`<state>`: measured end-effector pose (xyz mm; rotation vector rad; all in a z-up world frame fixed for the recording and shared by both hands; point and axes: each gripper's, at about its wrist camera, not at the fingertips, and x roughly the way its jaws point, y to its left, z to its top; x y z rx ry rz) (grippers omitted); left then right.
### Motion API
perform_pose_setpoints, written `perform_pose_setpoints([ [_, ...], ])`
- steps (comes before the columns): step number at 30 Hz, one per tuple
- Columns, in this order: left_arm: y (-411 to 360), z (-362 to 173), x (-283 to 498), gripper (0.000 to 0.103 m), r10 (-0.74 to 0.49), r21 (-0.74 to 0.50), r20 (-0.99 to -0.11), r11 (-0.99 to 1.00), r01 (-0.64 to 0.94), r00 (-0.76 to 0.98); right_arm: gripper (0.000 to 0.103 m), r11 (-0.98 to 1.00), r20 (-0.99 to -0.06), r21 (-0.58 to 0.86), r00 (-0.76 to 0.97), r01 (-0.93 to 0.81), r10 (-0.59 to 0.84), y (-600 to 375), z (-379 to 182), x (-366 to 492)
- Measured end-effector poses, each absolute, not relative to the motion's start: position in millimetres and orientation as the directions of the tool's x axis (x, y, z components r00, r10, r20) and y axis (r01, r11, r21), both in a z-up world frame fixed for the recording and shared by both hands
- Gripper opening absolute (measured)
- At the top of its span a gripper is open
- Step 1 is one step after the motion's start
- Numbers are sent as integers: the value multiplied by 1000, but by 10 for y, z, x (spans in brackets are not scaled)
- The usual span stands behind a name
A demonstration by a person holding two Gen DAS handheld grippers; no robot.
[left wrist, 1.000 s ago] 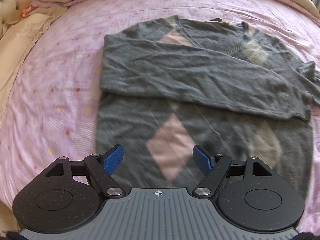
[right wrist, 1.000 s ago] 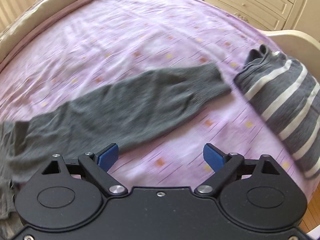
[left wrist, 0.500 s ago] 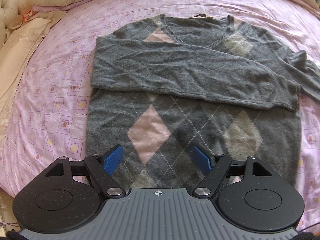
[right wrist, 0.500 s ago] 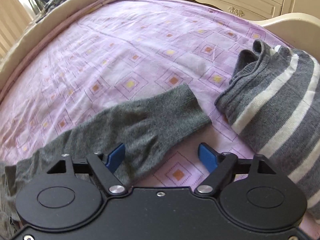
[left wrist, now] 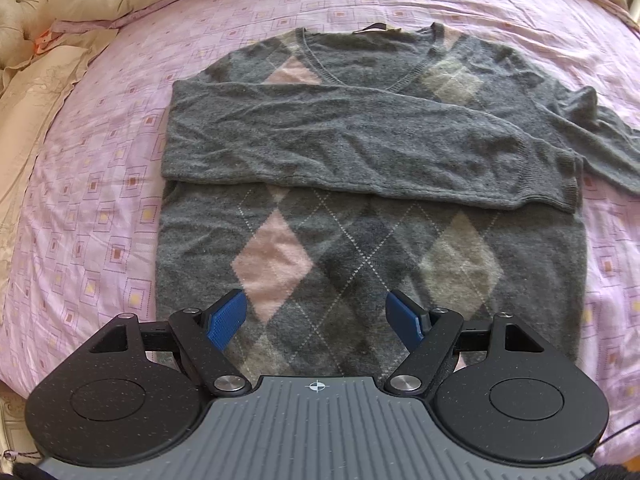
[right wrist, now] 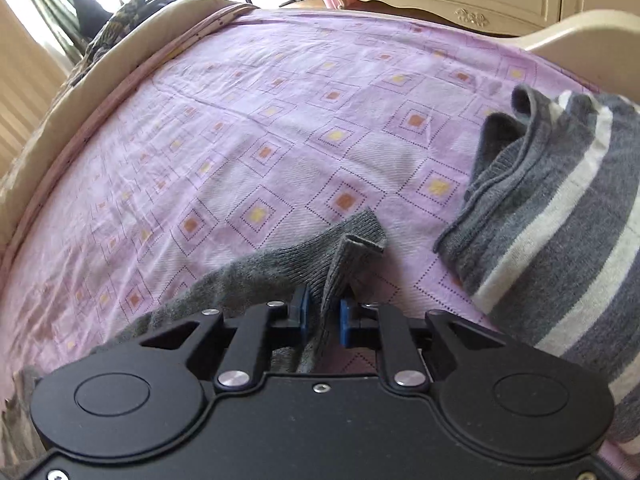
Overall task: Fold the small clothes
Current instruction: 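Carry the cuff with the right tool across the body and open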
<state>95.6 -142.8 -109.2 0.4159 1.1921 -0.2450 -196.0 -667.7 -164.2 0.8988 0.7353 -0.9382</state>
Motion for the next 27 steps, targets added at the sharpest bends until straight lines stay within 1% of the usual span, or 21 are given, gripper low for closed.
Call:
perform_pose_setpoints([
  [1,-1426,-1091,958,76,30,182,-934,898,401,356,12,301,-838,317,415,899,-355,-6671,-1627,-1963],
  [4,-1403,-1075,979,76,17,171,-934,899,403,358,12,321,-831,321,428,891,-356,-6614,-1545,-1920],
  [7,-1358,-1056,1012,76,-1,153,-934,904,400,358,12,373,-810,333,465,866,-358,-6501,-1348,-1811],
  [16,-1108,-1010,1211,76,-80,74,-937,906,416,341,11,580,-724,355,608,733,-326,-5852,-475,-1087],
  [22,-791,-982,1430,76,-134,31,-929,900,435,345,11,707,-666,365,701,605,-255,-5054,88,-382],
  [27,-420,-944,1632,76,-156,18,-921,898,440,357,11,792,-635,380,758,478,-152,-4161,271,254],
])
